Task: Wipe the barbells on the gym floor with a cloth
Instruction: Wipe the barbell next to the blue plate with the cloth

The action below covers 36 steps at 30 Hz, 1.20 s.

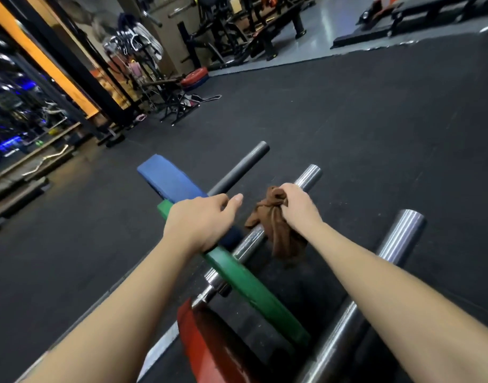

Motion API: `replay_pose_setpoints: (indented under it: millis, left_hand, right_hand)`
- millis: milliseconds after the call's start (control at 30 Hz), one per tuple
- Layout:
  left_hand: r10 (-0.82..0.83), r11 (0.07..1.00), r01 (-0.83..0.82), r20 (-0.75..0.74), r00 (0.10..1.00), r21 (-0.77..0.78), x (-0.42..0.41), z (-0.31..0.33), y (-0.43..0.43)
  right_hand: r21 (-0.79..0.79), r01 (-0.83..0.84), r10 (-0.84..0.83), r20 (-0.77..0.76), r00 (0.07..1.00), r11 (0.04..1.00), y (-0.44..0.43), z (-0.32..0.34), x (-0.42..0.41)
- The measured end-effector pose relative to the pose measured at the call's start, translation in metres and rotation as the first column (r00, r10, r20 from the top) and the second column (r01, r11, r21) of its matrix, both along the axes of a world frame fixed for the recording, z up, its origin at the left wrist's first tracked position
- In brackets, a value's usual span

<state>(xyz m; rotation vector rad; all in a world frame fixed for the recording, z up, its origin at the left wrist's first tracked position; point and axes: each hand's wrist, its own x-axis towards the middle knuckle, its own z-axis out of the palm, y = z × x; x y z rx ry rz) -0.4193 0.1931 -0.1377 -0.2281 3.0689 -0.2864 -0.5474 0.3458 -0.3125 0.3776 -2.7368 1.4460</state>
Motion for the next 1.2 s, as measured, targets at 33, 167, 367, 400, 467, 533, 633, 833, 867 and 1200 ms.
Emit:
replay_pose_setpoints:
  millis: [33,167,367,400,467,533,633,833,867,1200]
  left_hand:
    - [0.005,1.0,-0.005,0.013,1.0,-0.006,0.0,-0.001,0.0]
    - [0.029,0.999,-0.028,0.042,0.999,-0.024,0.0,-0.001,-0.003]
    - [0.051,0.998,-0.048,0.067,0.996,-0.033,-0.002,0.0,-0.001]
    - [0.052,0.998,-0.049,0.072,0.996,-0.035,-0.002,0.0,-0.001]
    - [0.058,0.998,-0.056,0.073,0.996,-0.031,-0.003,-0.001,-0.002]
    - [0.057,0.998,-0.055,0.072,0.996,-0.031,-0.004,0.0,-0.003]
    - [0.057,0.998,-0.056,0.068,0.996,-0.025,-0.005,0.001,-0.004]
    - [0.056,0.998,-0.055,0.058,0.997,-0.01,-0.002,0.003,0.001]
    - [0.054,0.999,-0.054,0.054,0.997,-0.002,-0.002,0.003,0.001]
    - [0.032,0.999,-0.032,0.025,0.999,0.001,-0.005,-0.002,-0.007]
  right_hand:
    - [-0.063,0.069,-0.069,0.009,0.998,0.996,0.007,-0.001,-0.005]
    - [-0.328,0.39,-0.347,0.185,0.92,0.86,0.026,-0.004,-0.029]
    - [-0.576,0.71,-0.158,0.721,0.675,0.405,0.041,-0.007,-0.068]
    - [-0.593,0.728,-0.092,0.751,0.654,0.343,0.041,-0.011,-0.074]
    - [-0.617,0.739,-0.009,0.766,0.643,0.271,0.04,-0.021,-0.082]
    - [-0.599,0.757,0.029,0.789,0.614,0.261,0.035,-0.023,-0.078]
    - [-0.558,0.762,0.052,0.816,0.575,0.328,0.023,-0.022,-0.058]
    - [-0.606,0.728,0.202,0.794,0.573,0.32,0.01,-0.019,-0.023]
    - [-0.616,0.73,0.212,0.788,0.579,0.296,0.012,-0.018,-0.024]
    - [-0.597,0.747,0.02,0.785,0.619,0.293,0.026,-0.026,-0.06]
